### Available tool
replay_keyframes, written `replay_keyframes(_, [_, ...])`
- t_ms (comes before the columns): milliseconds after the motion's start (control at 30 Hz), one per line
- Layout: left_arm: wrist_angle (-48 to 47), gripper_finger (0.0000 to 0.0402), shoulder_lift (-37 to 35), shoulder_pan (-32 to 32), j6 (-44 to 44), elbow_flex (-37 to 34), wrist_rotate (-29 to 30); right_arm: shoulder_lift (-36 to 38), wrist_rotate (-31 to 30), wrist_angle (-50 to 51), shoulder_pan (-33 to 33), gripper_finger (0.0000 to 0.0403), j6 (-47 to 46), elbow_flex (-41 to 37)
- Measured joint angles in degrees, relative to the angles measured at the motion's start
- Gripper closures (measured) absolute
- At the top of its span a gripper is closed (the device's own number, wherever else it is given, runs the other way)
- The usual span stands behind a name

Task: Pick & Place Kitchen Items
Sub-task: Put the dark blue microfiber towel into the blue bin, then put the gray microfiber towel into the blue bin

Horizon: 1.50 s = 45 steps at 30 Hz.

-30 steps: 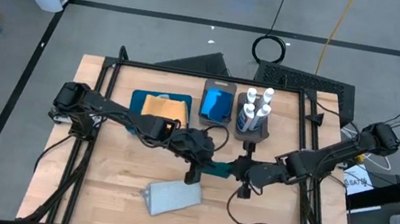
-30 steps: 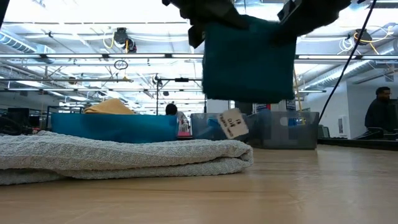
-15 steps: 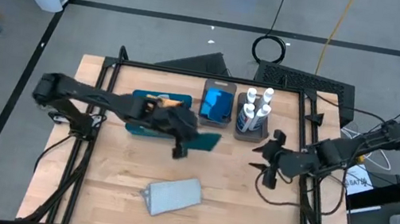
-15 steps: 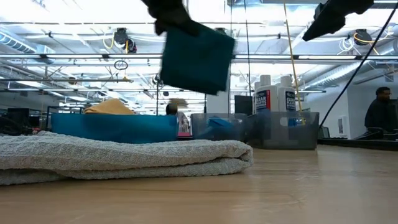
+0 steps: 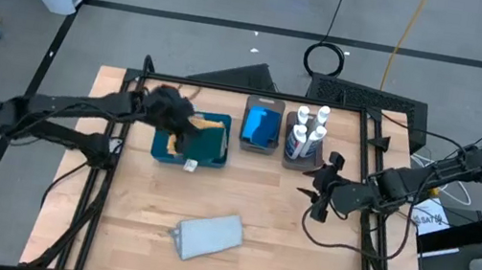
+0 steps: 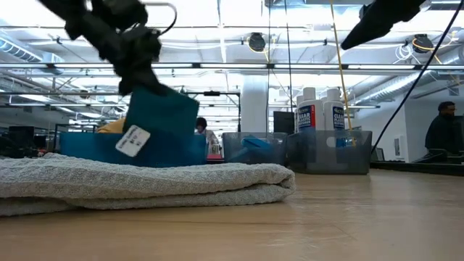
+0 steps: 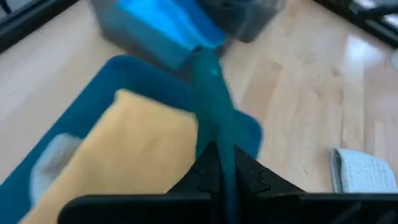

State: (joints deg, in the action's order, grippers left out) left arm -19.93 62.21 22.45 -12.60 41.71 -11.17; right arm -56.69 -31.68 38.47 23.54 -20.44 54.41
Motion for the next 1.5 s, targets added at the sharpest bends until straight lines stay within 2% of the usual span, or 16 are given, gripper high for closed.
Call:
replay_keyframes(133, [0.9,0.0395,-0.7,8.9,0.7,-4.6,-6.2,-1.3,0.2,-1.7,-1.3,0.0222,2.3,0.0])
replay_keyframes(233, [1.4,0.0395,1.5,12.9,0.8,-7.3,-9.1,-1.9,0.2,-1.8,-2.6,0.0222,3.3,0.0])
replay_keyframes(300, [2.1,0.0393,3.7,14.4,0.9,-8.9,-7.6,-2.2,0.2,-2.0,-3.6,0.0222,3.7,0.0])
replay_keyframes(433, [2.5,0.0369,7.1,15.3,0.5,-9.3,3.3,-2.3,0.2,-2.0,-5.2,0.0222,4.3,0.0])
replay_keyframes(533, [2.8,0.0341,8.4,14.8,0.5,-9.3,10.0,-2.3,0.2,-1.9,-5.9,0.0222,5.1,0.0])
replay_keyframes(633, [2.9,0.0309,8.4,13.8,2.3,-9.3,14.0,-2.3,0.3,-1.8,-6.3,0.0222,5.1,0.0])
replay_keyframes(900, [2.4,0.0202,7.9,12.0,4.1,-7.0,17.3,-2.3,0.3,-1.8,-6.3,0.0222,6.2,0.0])
replay_keyframes(1033, [0.0,0.0163,6.1,12.0,3.9,-4.1,17.3,-2.3,0.4,-1.8,-6.3,0.0222,6.0,0.0])
replay_keyframes(1167, [-1.8,0.0141,4.4,12.0,3.3,-2.2,17.3,-2.3,0.4,-1.8,-6.3,0.0222,5.2,0.0])
replay_keyframes(1300, [-2.0,0.0132,1.6,10.5,0.4,-0.6,11.1,-2.3,0.4,-1.8,-6.1,0.0222,4.7,0.0])
replay_keyframes(1400, [-0.3,0.0131,-0.7,5.1,0.4,-0.5,6.4,-2.3,1.0,-1.8,-6.1,0.0222,4.6,0.0])
replay_keyframes(1500, [2.6,0.0131,-2.1,-4.0,0.0,-0.5,6.9,-2.3,2.0,-1.8,-6.0,0.0222,4.6,0.0])
